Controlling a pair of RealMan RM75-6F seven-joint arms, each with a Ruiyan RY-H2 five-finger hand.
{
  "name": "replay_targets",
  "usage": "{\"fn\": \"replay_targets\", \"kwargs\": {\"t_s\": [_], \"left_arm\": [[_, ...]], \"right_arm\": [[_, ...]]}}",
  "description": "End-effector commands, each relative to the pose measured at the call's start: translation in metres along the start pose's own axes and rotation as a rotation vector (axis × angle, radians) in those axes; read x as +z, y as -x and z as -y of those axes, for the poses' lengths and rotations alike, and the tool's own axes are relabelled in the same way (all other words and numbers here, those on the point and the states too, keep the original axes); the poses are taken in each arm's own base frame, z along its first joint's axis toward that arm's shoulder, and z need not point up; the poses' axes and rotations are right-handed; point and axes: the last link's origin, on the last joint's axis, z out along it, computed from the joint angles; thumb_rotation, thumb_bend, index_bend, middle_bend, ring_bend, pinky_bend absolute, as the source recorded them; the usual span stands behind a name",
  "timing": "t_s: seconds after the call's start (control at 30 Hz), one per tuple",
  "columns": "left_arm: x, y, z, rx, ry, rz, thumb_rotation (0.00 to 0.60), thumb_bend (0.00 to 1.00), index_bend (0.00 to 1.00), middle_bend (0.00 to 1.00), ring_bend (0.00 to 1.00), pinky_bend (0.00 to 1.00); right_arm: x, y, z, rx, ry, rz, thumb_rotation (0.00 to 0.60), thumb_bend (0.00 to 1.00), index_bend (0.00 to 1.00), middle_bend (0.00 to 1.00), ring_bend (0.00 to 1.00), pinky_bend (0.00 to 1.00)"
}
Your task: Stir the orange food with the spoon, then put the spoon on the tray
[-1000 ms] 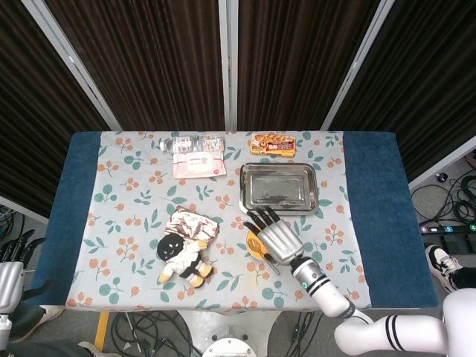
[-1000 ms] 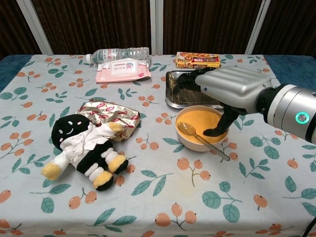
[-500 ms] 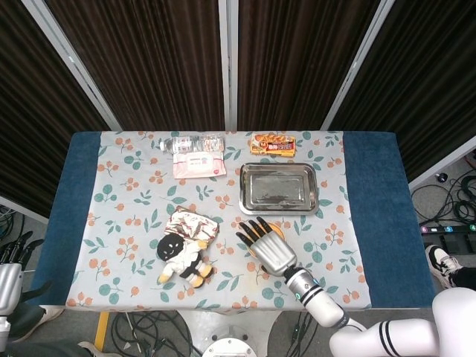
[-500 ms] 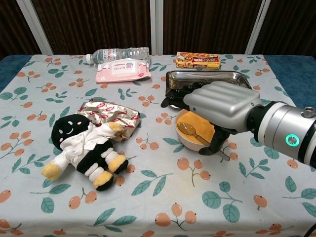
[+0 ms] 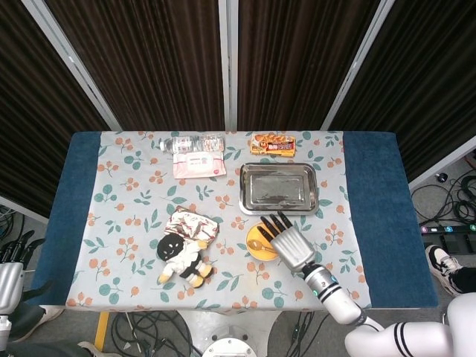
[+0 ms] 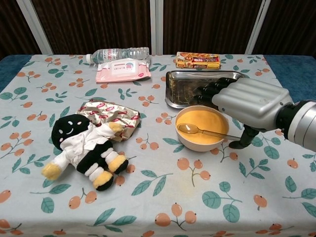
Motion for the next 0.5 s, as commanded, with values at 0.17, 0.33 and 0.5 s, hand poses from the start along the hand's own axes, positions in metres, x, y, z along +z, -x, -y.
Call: {"fn": "replay_targets", "kwargs": {"t_s": [0.17,0.33,0.5], "left_arm": [[0.0,0.0,-0.001,0.003,0.0,0.003,0.6,0.0,0.25,0.17,0.15,0.14],[-0.001,0.0,0.0,0.005,-0.006,0.004,0.6,0.0,0.25,0.17,0.15,0.14],[-0.002,0.0,0.001,0.005,-0.013,0.007,0.6,0.0,0.25,0.17,0.15,0.14]], "right_arm": [[0.009,0.002,-0.02,-0.032,0.045,0.013,0.6,0.09,0.09,0.0,0.0,0.0],[0.022,0.0,-0.03,-0.046,0.075,0.009,0.6,0.09,0.09,0.0,0.0,0.0],[0.037,-0.005,-0.038,-0.017,0.11,-0.008,0.6,0.09,0.09,0.0,0.0,0.0]]}}
